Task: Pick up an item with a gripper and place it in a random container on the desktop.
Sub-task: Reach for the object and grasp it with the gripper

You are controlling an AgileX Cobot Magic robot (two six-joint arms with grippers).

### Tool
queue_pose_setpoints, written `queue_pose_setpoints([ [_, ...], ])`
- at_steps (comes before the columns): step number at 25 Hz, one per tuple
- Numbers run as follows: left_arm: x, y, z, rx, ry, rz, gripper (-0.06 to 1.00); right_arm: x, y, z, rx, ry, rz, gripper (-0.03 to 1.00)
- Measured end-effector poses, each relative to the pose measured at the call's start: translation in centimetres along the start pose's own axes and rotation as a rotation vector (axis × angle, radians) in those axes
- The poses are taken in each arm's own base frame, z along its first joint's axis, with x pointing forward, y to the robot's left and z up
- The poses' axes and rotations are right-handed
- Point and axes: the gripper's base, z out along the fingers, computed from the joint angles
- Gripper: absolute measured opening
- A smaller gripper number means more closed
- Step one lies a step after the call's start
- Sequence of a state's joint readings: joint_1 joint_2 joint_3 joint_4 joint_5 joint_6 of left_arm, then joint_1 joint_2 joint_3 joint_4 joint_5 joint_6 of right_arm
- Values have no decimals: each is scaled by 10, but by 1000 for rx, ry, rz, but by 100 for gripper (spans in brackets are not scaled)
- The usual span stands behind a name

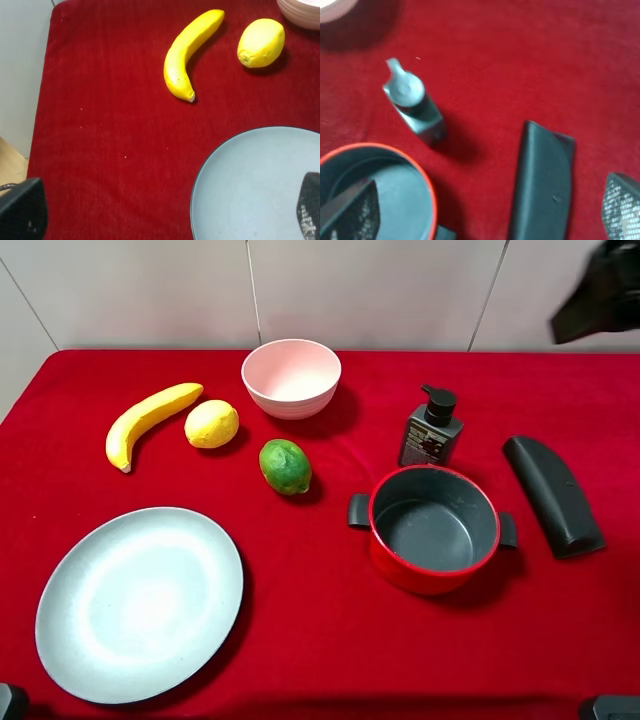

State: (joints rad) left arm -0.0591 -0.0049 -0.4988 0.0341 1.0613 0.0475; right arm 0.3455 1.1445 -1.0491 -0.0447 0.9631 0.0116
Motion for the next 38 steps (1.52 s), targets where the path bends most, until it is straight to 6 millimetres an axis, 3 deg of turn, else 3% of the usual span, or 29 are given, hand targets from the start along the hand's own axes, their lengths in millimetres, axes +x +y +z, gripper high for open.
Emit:
queue_pose_setpoints([
  [8,0,0,0,0,0,0,99,-28,37,29,-77,22,-113,69],
  [15,0,0,0,0,0,0,99,-39,71,47,-133,55,-202,69],
  [28,0,0,0,0,0,-1,99,-31,133,88,-213,109,-346,69],
  [38,0,0,0,0,0,-1,99,-19,157,114,-225,179,-373,69],
])
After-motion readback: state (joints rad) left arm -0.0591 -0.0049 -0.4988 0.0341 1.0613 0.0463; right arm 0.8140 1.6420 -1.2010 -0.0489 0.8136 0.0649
